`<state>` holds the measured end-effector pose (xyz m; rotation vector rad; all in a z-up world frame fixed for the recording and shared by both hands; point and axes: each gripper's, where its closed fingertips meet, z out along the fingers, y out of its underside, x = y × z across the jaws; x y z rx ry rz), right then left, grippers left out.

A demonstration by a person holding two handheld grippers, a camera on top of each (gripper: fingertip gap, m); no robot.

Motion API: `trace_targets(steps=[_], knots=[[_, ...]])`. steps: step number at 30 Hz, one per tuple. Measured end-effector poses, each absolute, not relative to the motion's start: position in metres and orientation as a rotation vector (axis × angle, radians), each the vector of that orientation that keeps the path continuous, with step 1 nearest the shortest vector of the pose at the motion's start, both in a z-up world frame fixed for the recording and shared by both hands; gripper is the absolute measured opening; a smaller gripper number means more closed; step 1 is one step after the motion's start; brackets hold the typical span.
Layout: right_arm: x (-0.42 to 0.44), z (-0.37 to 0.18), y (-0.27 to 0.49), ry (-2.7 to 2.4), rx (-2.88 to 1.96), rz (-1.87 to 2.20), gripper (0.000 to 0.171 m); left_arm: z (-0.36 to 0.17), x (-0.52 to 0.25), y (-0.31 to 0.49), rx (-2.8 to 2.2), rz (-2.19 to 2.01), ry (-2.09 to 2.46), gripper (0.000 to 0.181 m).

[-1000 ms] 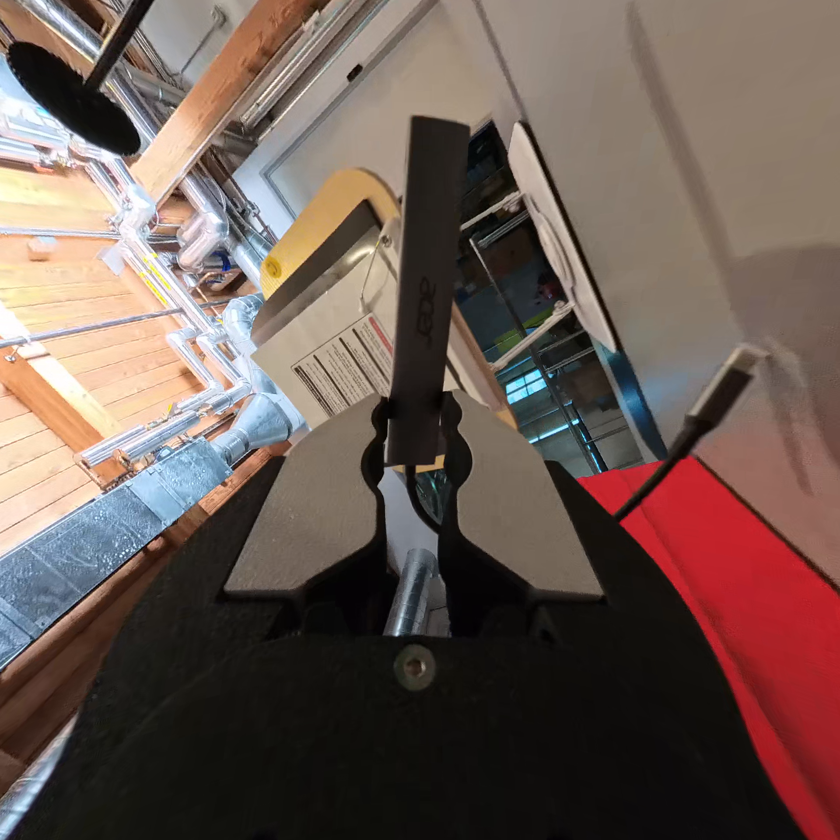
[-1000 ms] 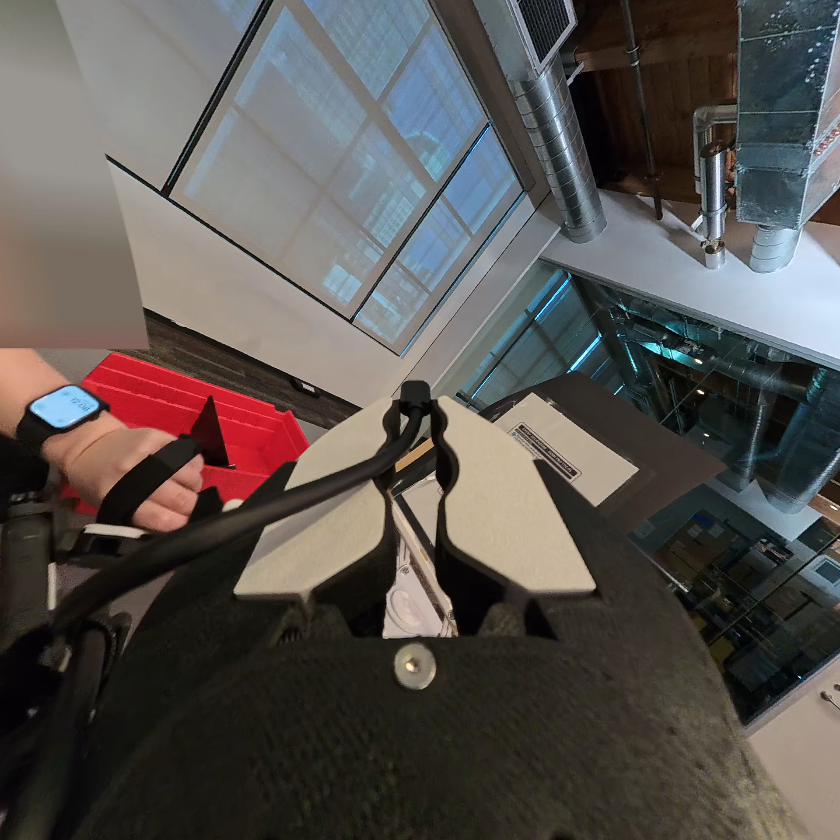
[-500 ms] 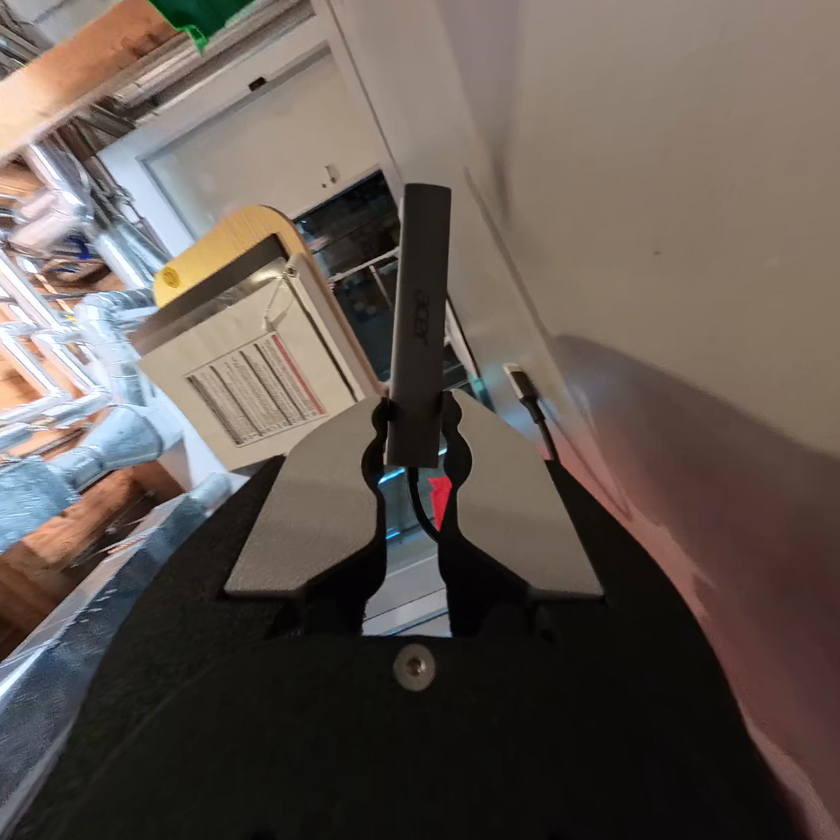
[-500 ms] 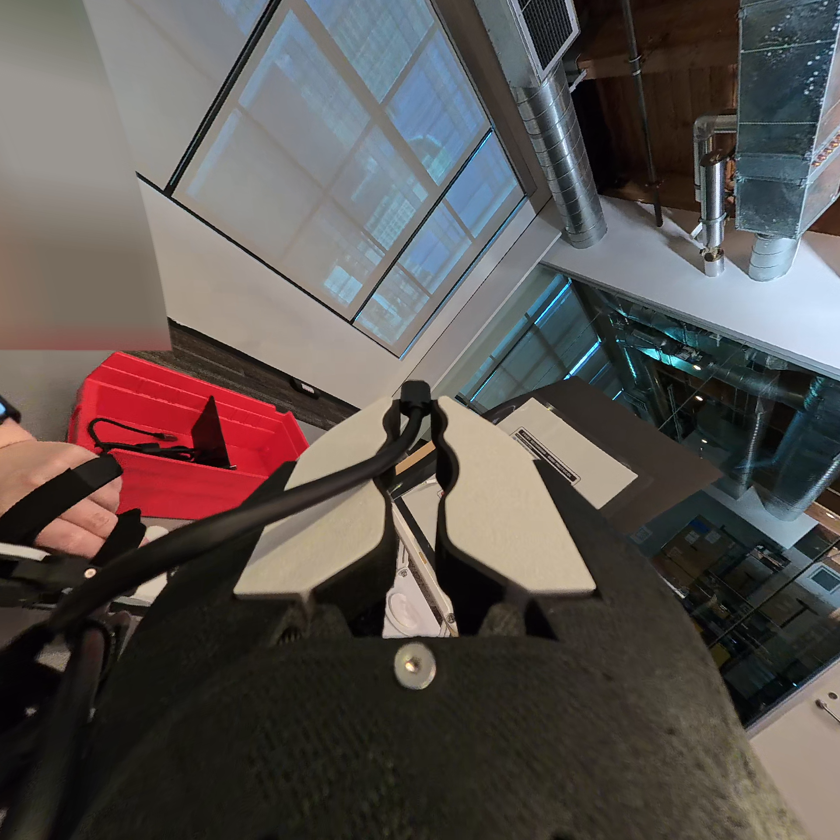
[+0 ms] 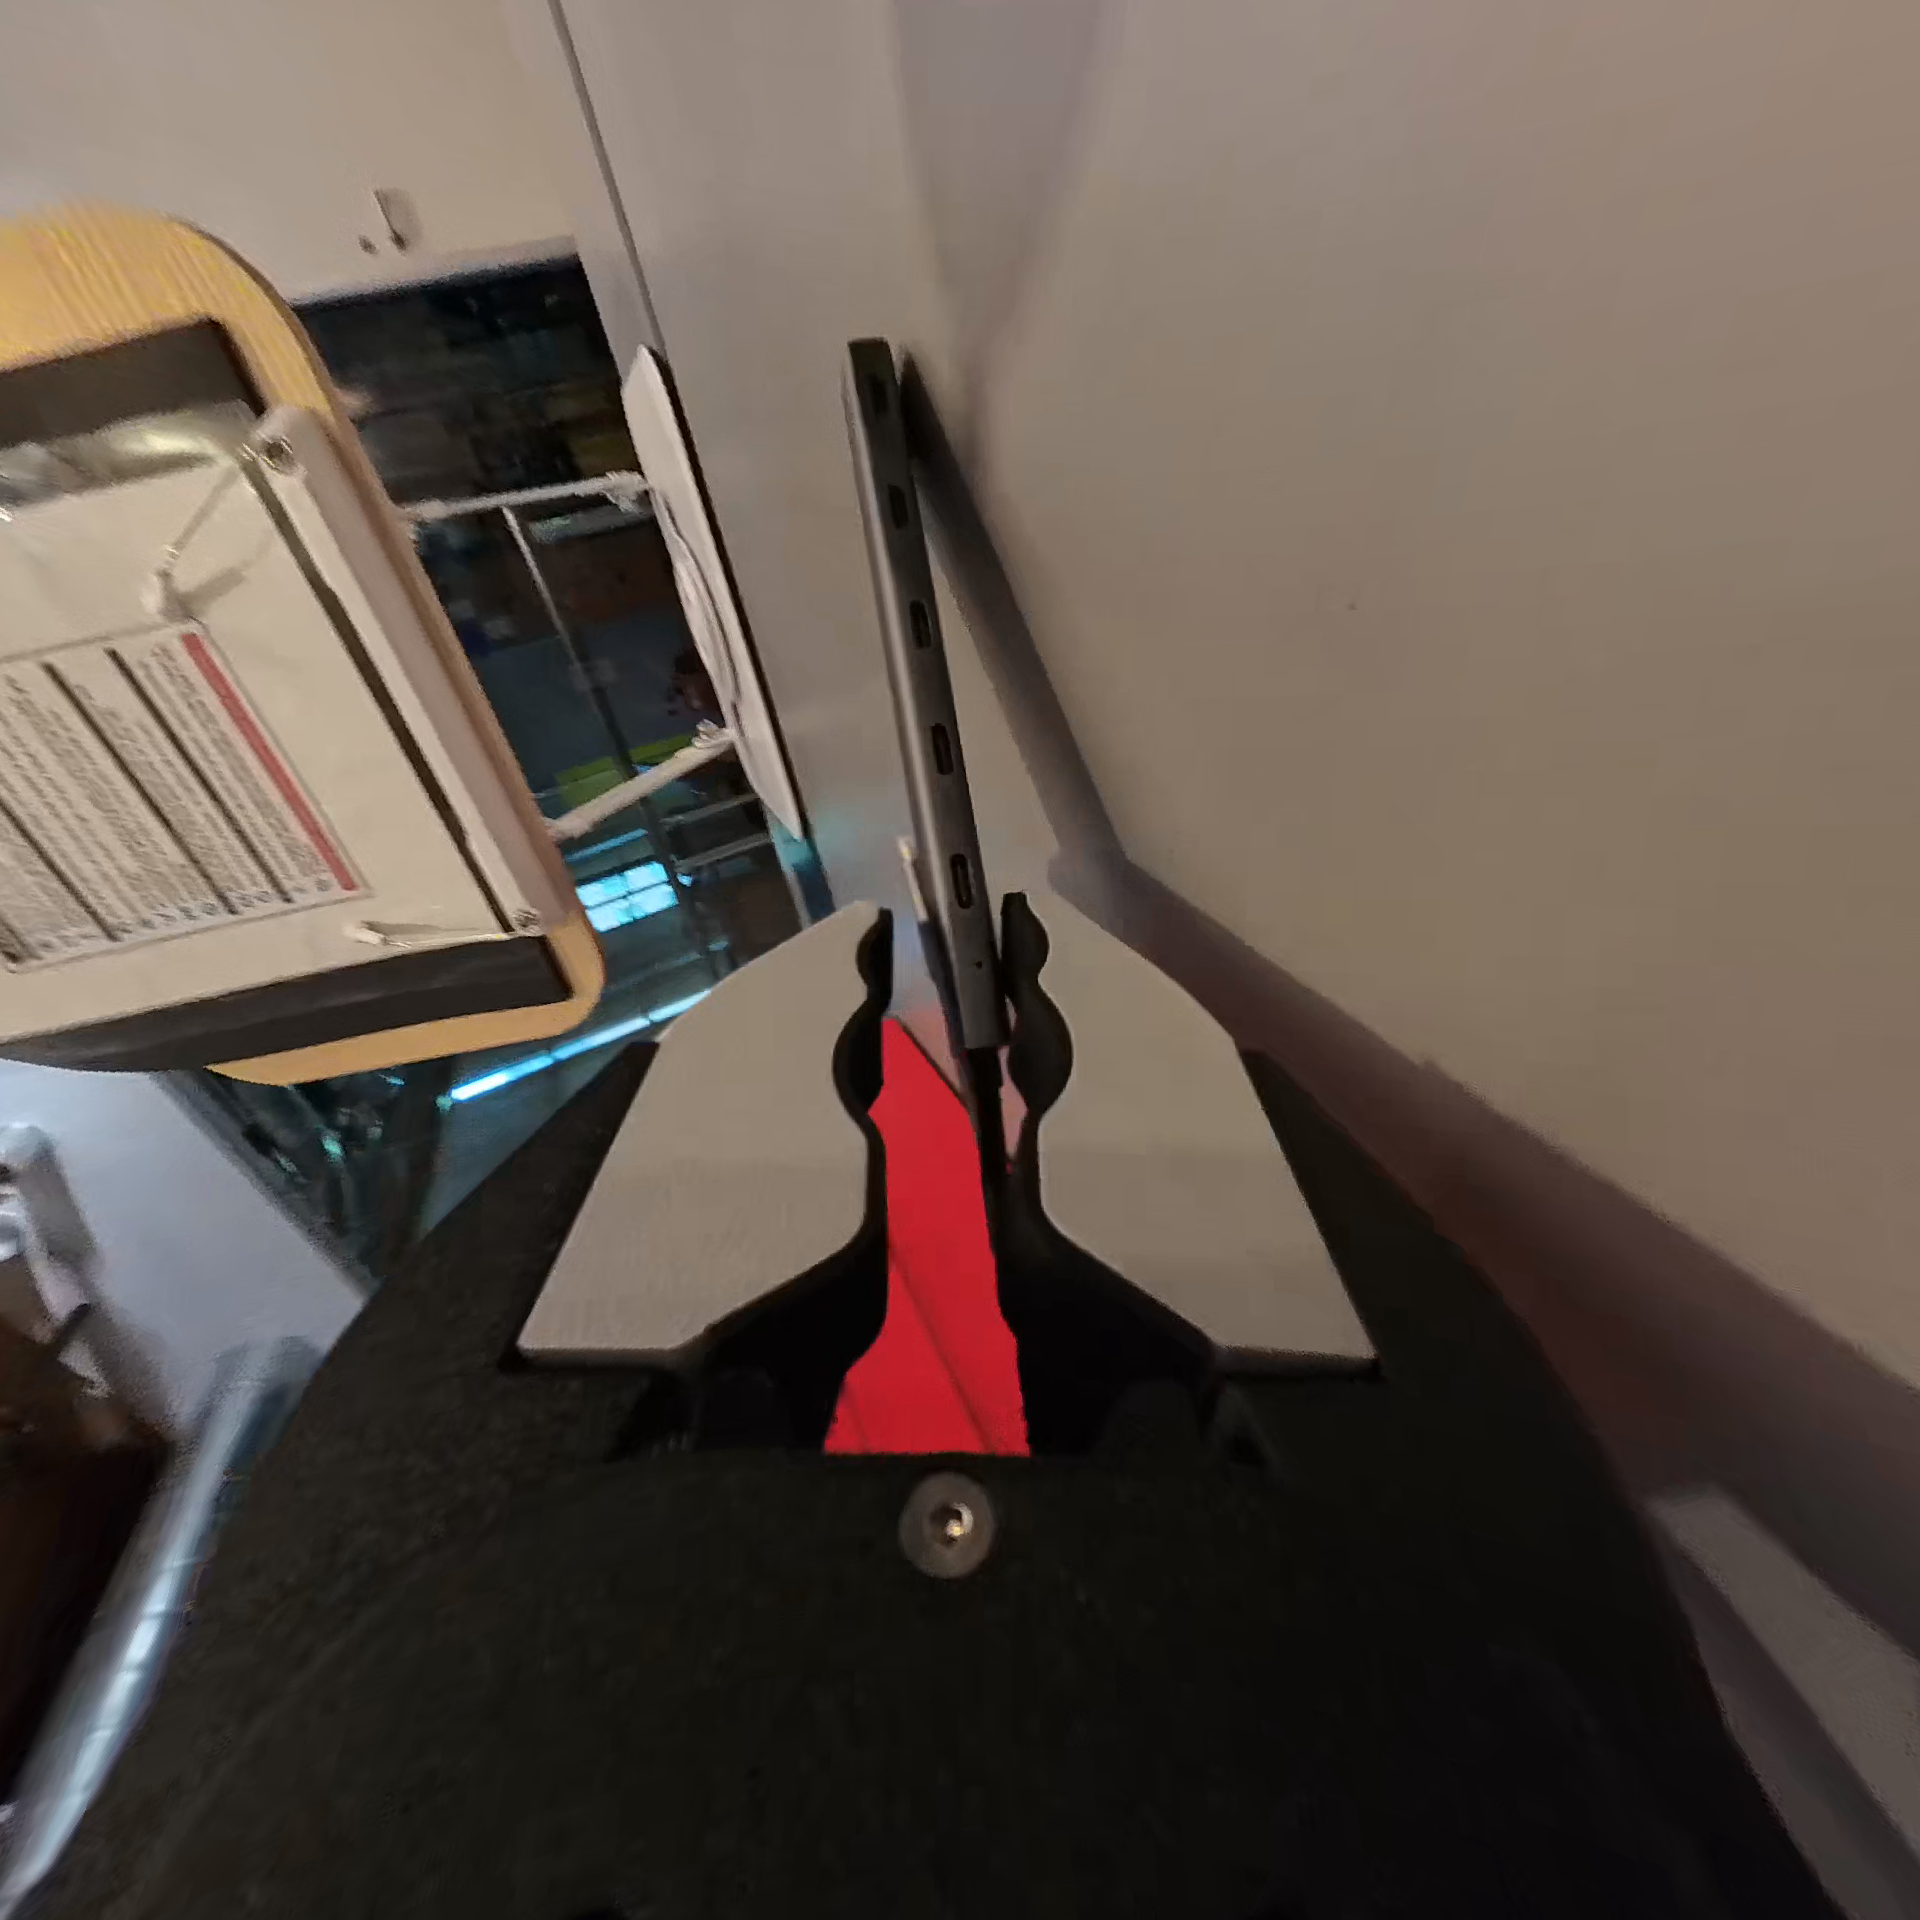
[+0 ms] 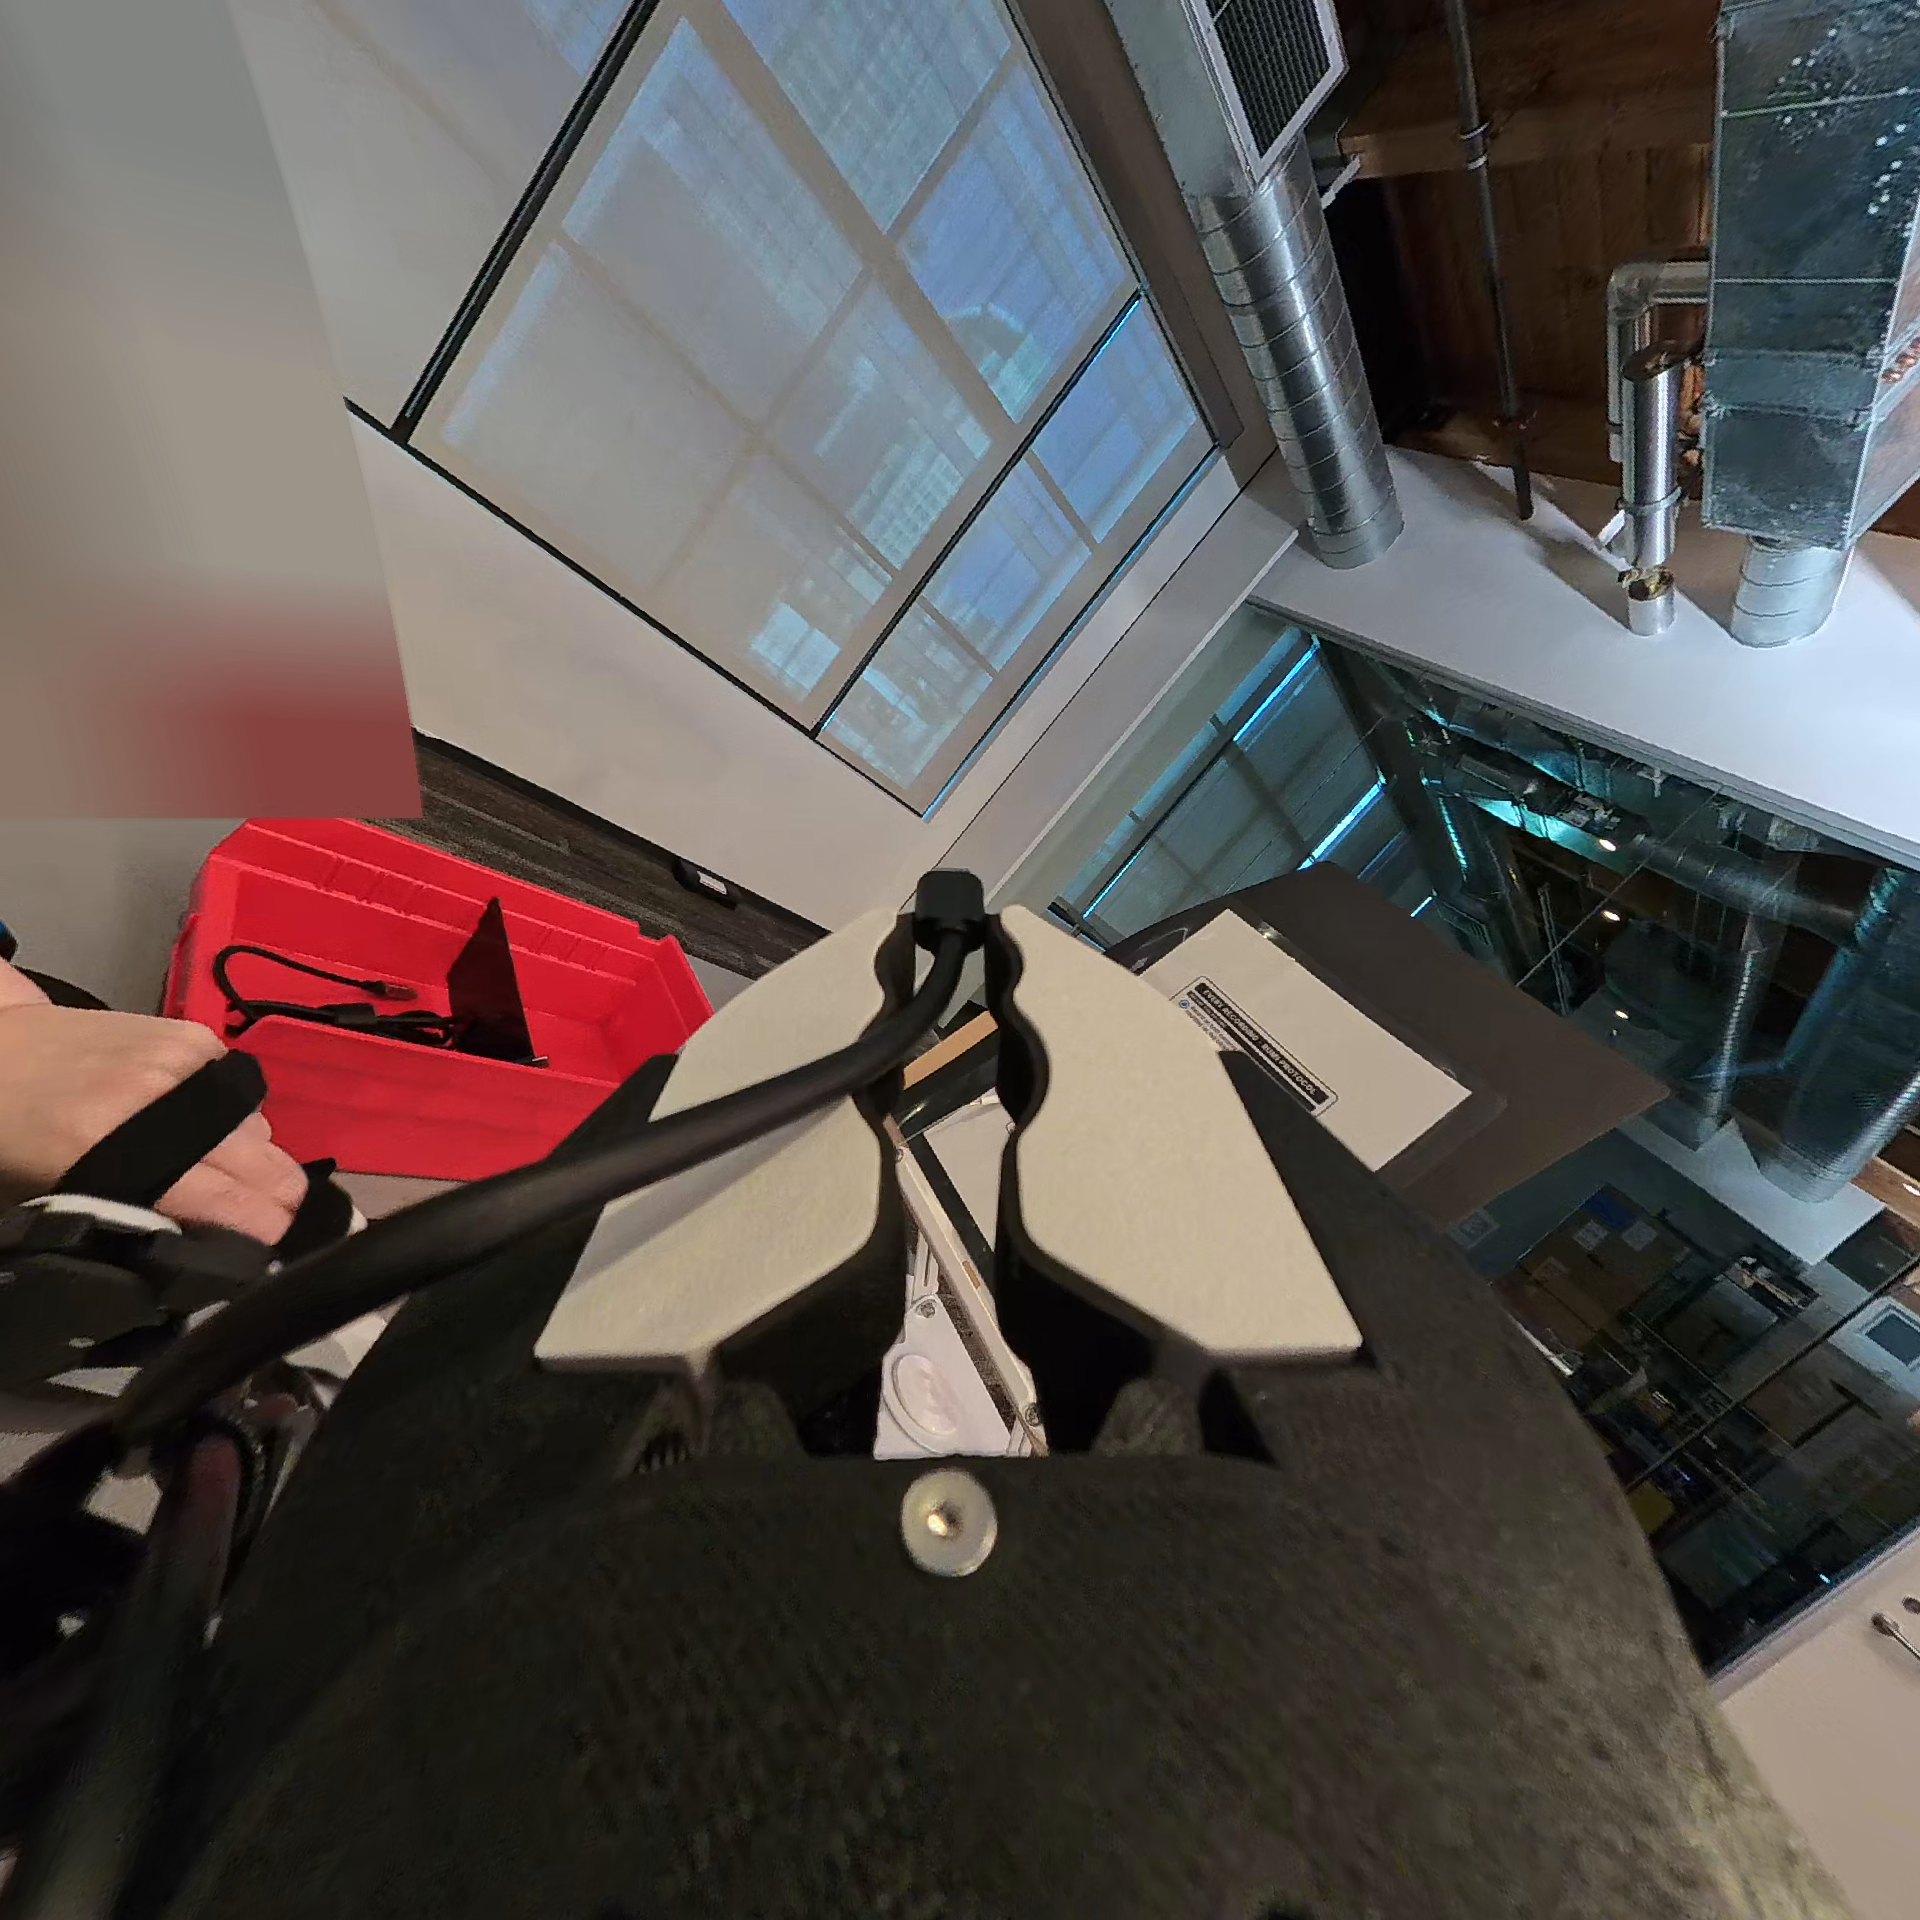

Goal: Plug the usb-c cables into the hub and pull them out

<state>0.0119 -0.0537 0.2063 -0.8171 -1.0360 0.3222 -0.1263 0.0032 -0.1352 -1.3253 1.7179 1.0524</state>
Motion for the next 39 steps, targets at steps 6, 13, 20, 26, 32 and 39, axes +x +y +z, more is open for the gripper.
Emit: trace_targets(steps=[6, 13, 20, 26, 32, 39], knots=[[0.012, 0.205, -0.053, -1.039, -0.822, 0.322, 0.013, -0.139, -0.137, 0.013, -1.528, 0.922, 1.656, 0.011], [0.012, 0.203, -0.048, -1.040, -0.844, 0.333, 0.013, -0.102, -0.129, 0.020, -1.540, 0.790, 1.499, 0.010], [-0.003, 0.191, -0.033, -1.057, -0.934, 0.341, 0.013, -0.030, -0.129, 0.044, -1.449, 0.768, 1.292, 0.010], [-0.028, 0.177, -0.014, -1.048, -1.031, 0.335, 0.013, 0.039, -0.122, 0.065, -1.318, 0.728, 1.129, 0.010], [-0.046, 0.177, 0.006, -0.888, -1.061, 0.292, 0.013, 0.112, -0.126, 0.081, -1.202, 0.703, 0.939, 0.009], [-0.074, 0.159, 0.017, -0.873, -1.067, 0.200, 0.013, 0.125, -0.143, 0.078, -1.114, 0.722, 0.865, 0.010]])
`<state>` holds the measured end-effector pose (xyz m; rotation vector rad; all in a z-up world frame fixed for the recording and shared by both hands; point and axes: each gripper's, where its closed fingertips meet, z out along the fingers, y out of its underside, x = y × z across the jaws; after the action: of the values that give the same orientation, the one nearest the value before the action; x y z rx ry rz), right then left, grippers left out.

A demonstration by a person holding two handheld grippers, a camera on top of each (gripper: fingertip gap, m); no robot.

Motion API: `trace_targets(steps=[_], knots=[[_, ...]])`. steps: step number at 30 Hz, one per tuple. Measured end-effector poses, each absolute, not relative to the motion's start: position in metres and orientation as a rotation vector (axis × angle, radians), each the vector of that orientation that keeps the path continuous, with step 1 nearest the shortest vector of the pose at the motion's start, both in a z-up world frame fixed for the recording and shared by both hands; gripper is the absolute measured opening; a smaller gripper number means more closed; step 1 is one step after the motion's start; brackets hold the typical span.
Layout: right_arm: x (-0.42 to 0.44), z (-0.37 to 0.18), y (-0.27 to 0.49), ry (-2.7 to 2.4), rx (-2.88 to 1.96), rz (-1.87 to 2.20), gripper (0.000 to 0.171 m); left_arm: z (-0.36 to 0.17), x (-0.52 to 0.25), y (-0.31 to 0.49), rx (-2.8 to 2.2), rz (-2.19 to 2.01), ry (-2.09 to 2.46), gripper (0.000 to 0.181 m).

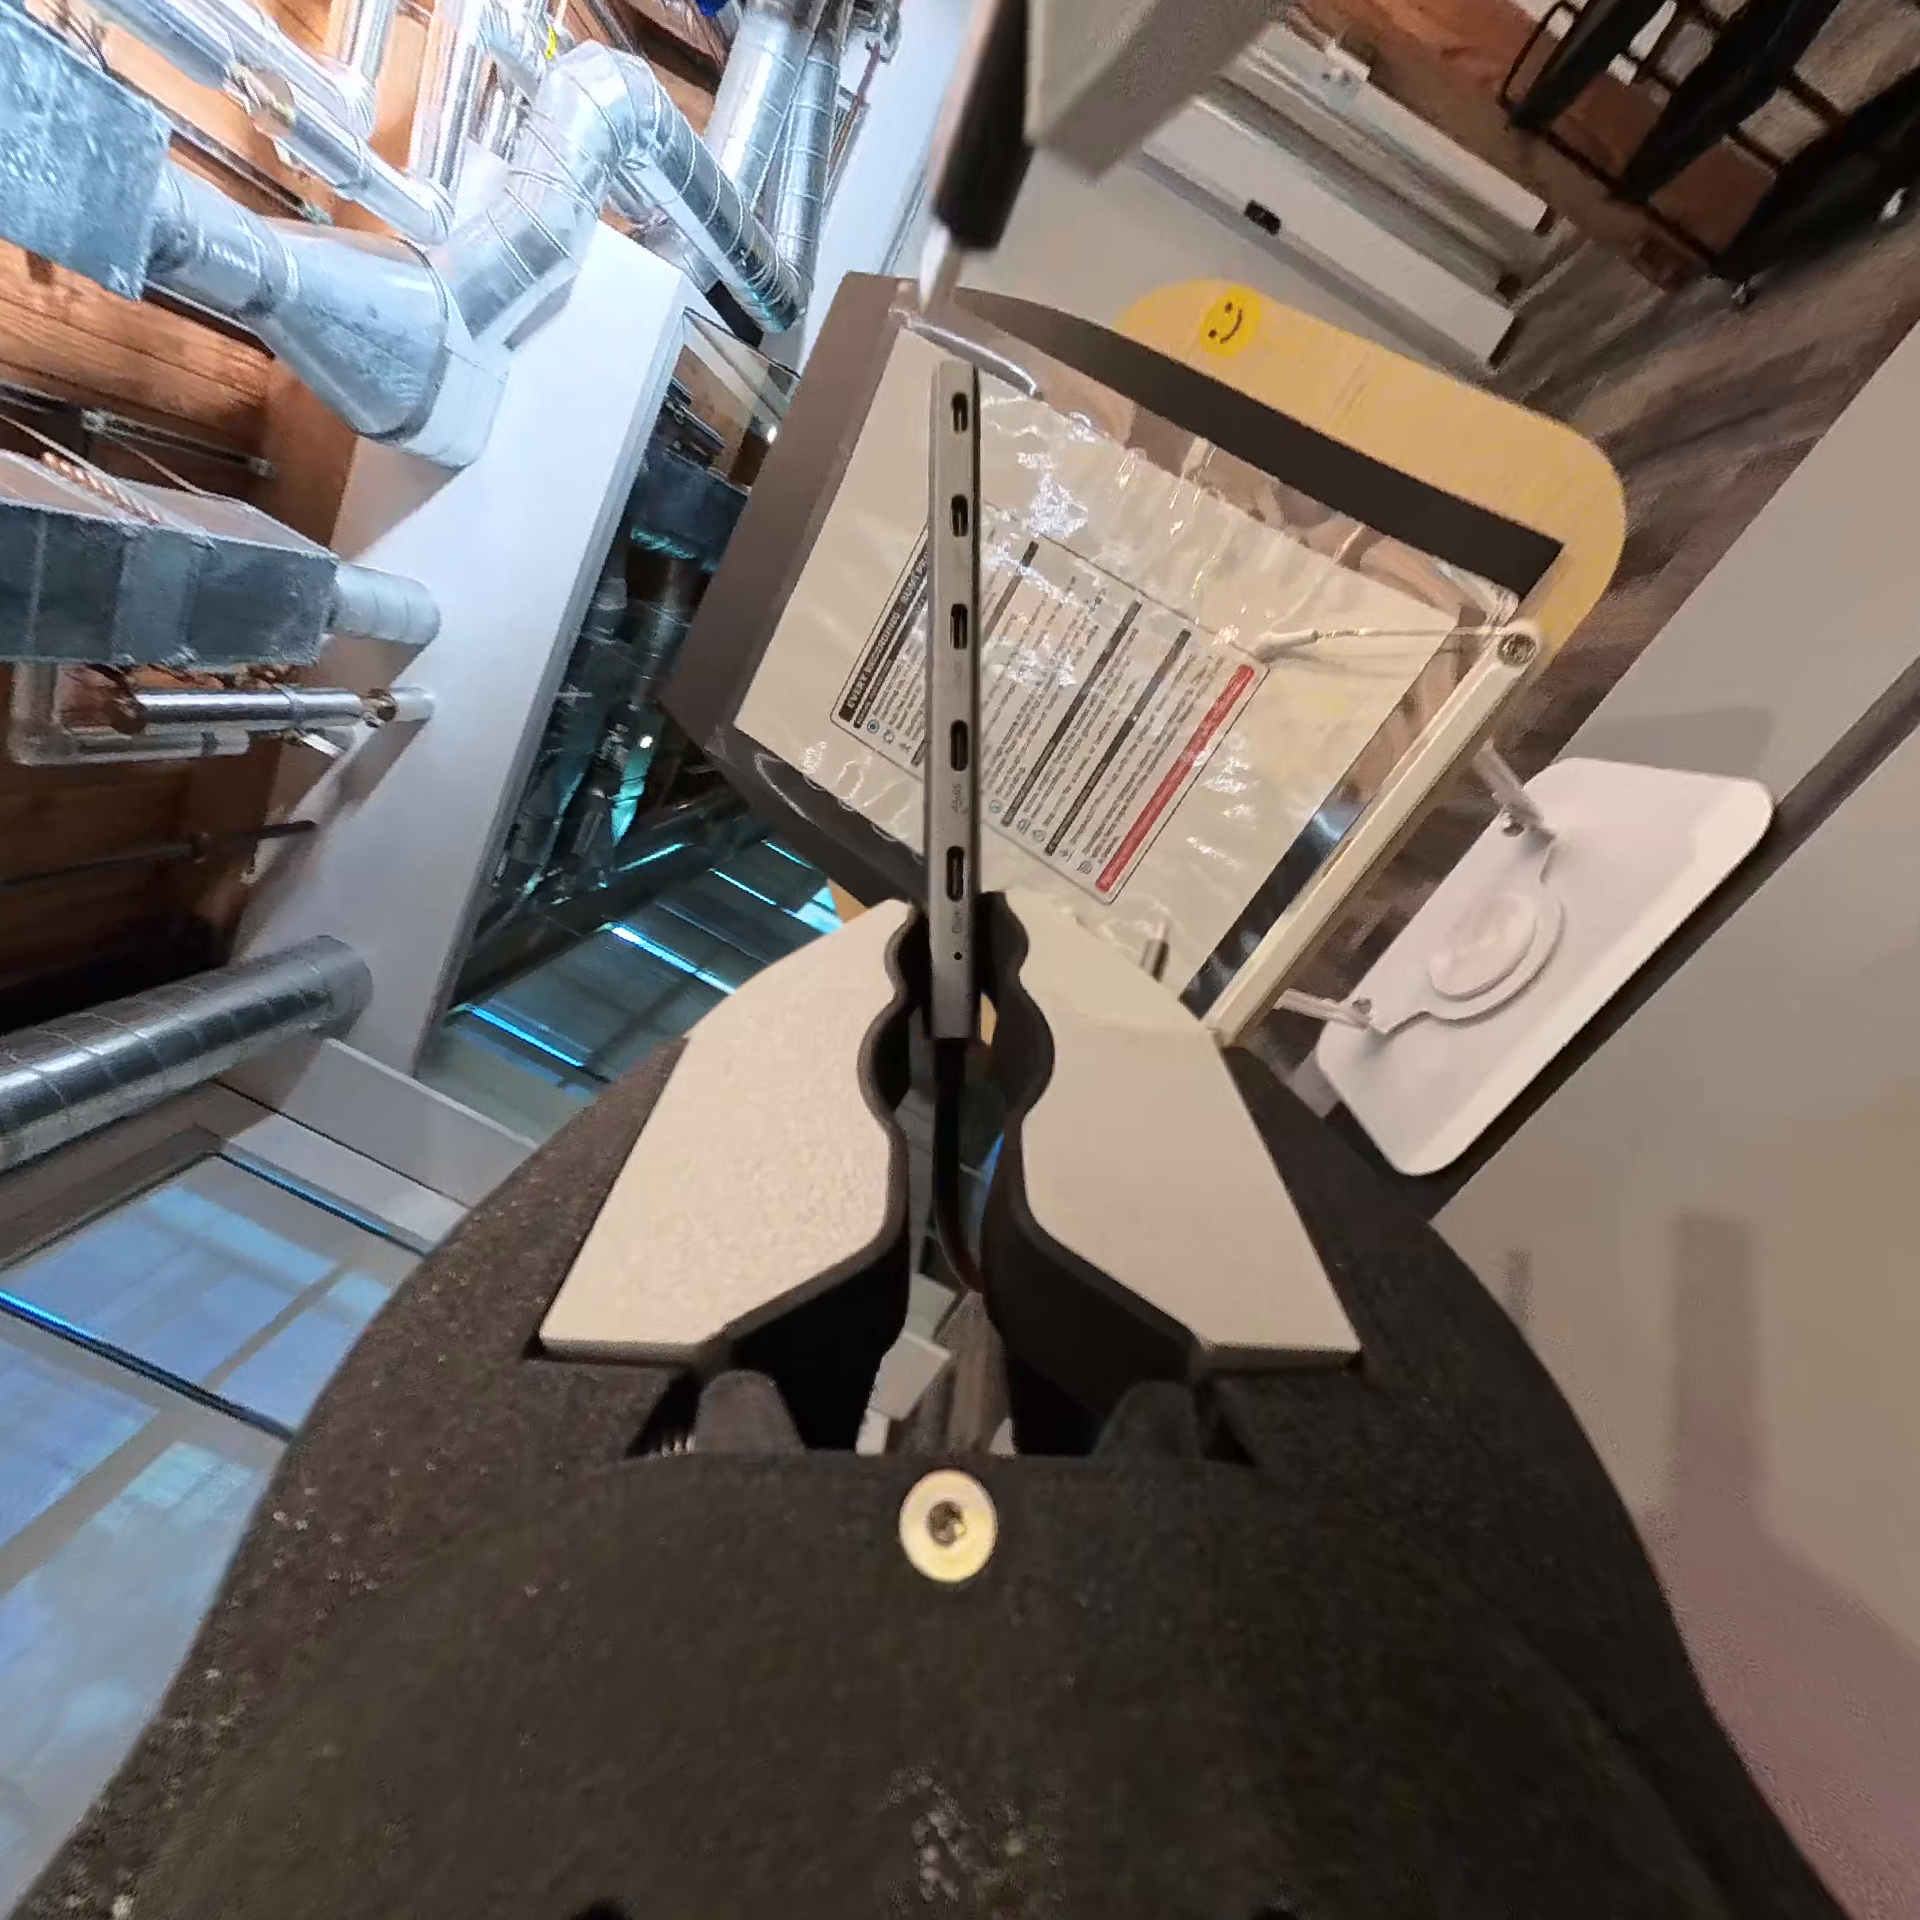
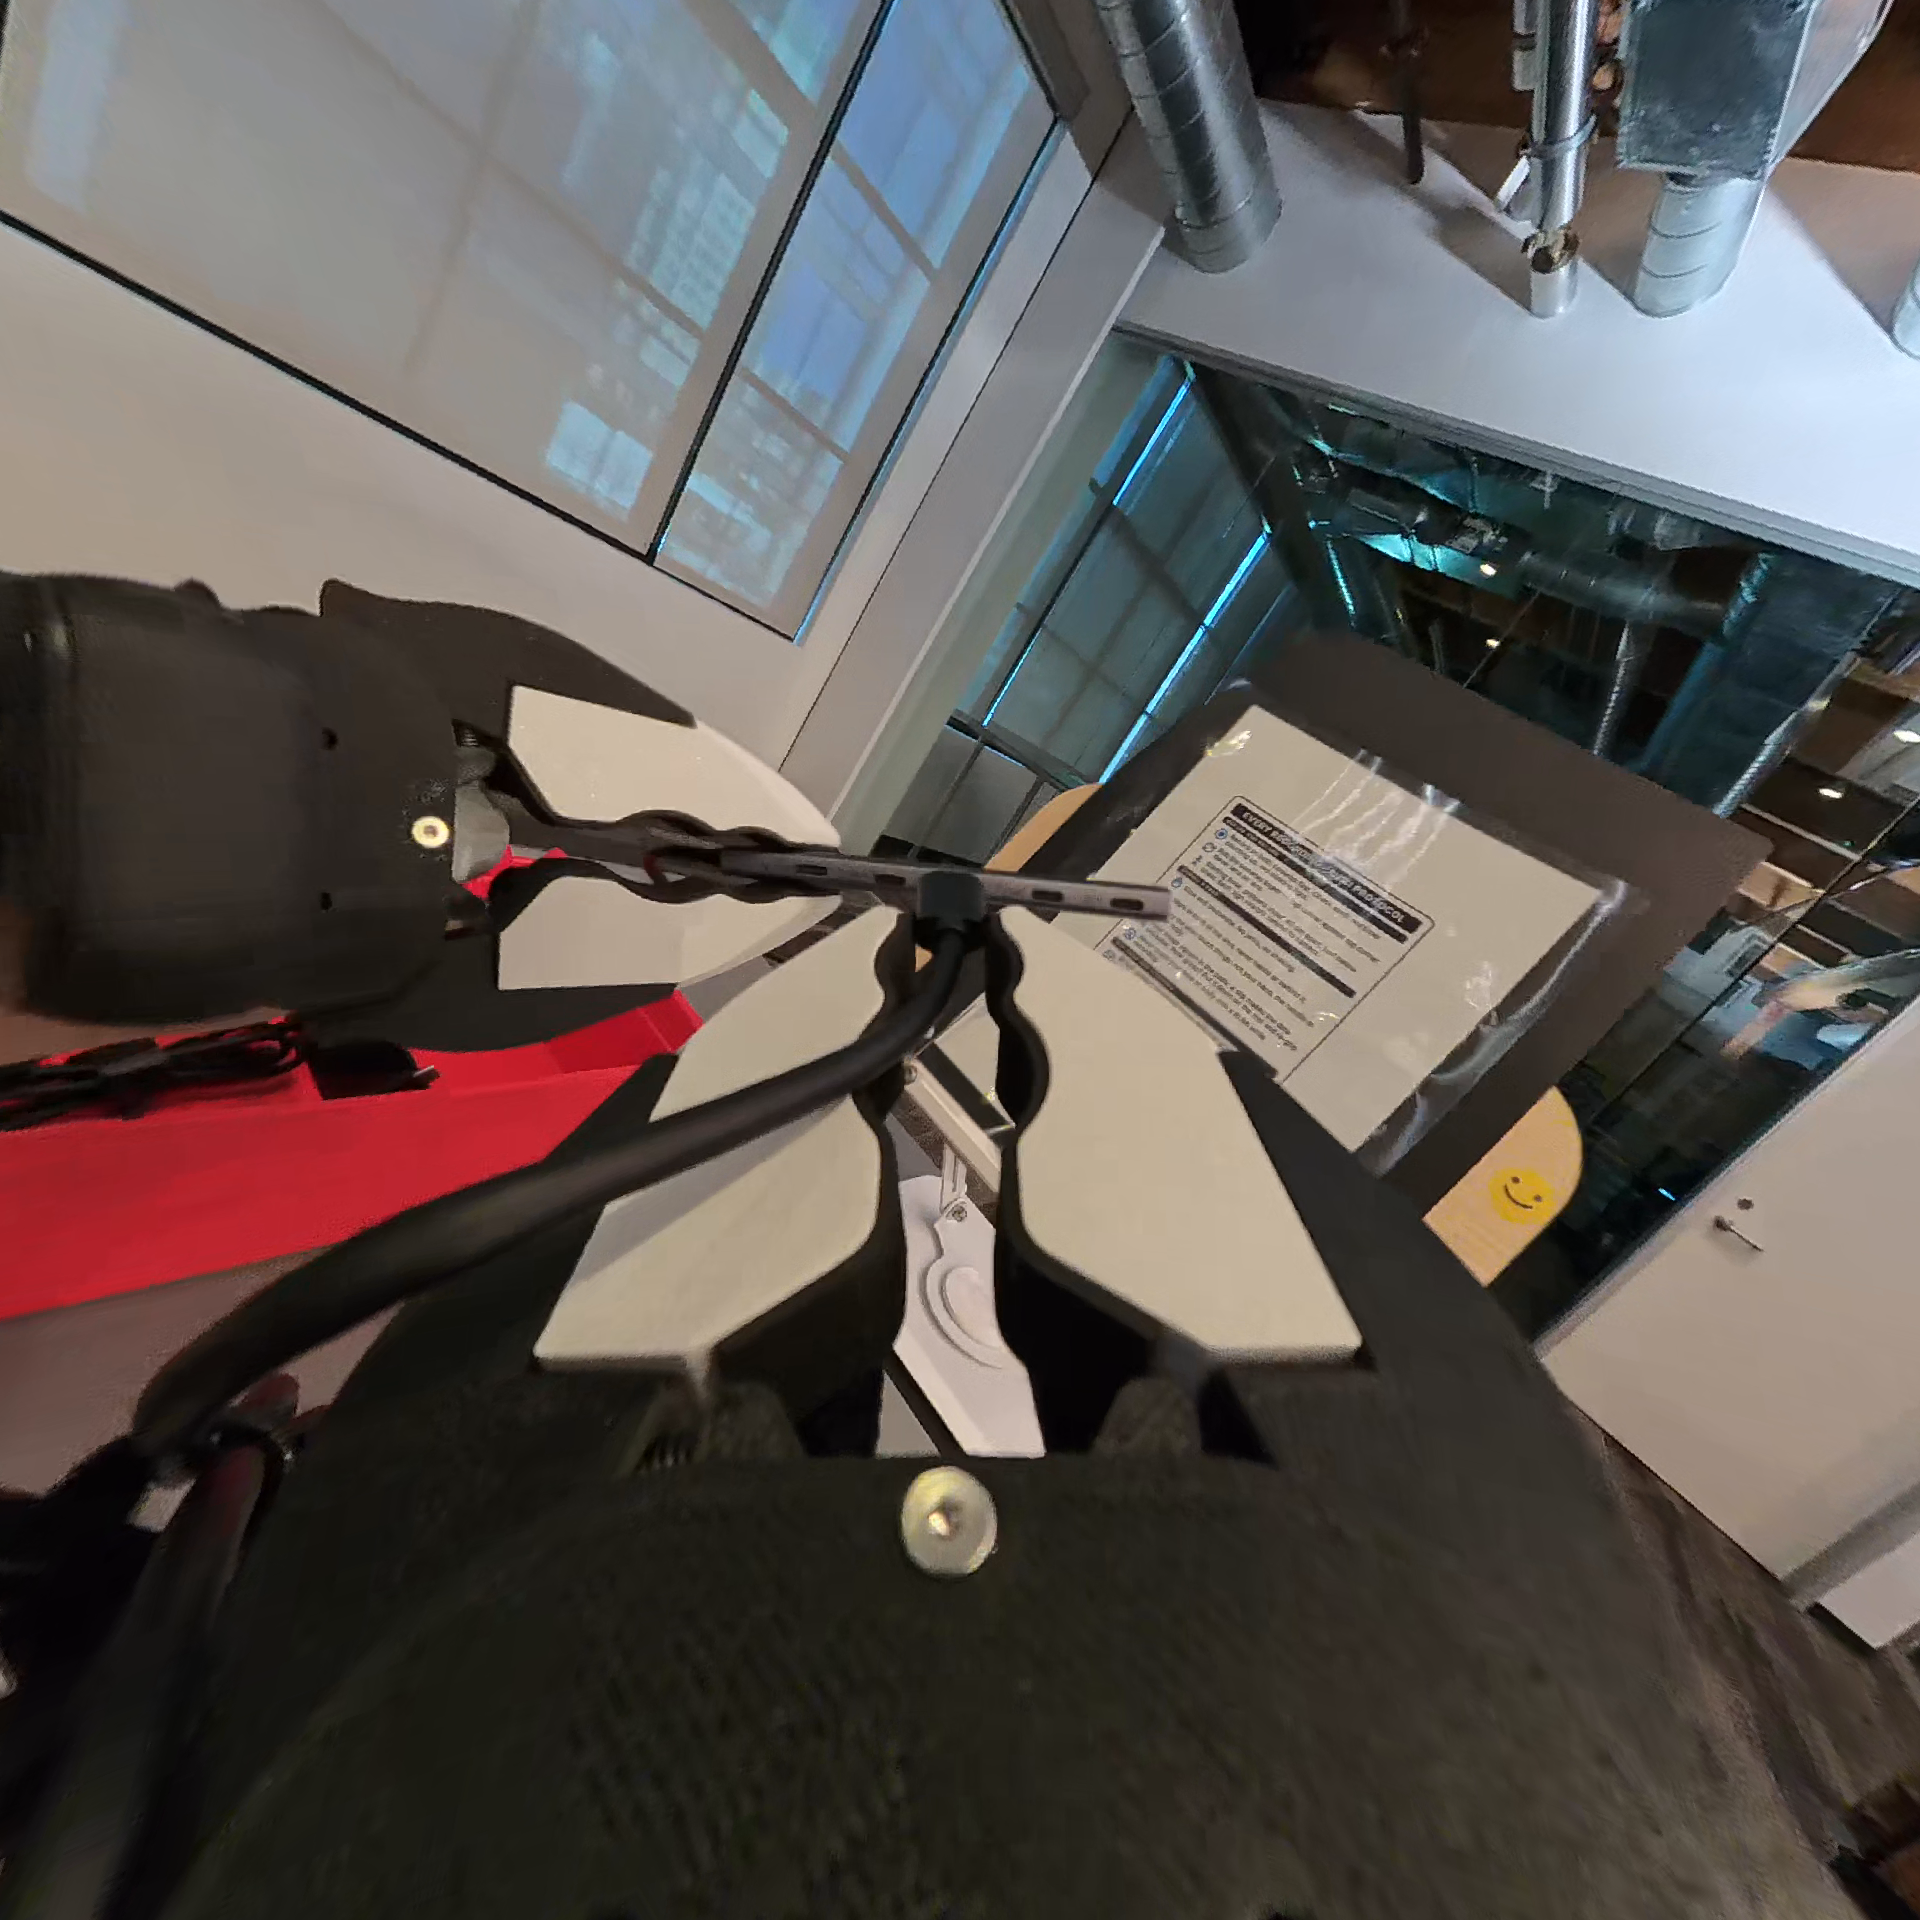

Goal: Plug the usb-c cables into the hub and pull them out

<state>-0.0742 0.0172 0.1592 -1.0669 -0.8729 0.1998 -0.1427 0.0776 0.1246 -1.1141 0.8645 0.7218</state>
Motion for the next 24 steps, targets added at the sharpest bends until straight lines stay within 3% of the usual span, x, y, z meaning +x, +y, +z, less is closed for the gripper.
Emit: trace_targets(steps=[24], knots=[[-0.105, 0.124, 0.032, -0.866, -1.134, 0.232, 0.013, 0.119, -0.120, 0.066, -1.049, 0.693, 0.915, 0.010]])
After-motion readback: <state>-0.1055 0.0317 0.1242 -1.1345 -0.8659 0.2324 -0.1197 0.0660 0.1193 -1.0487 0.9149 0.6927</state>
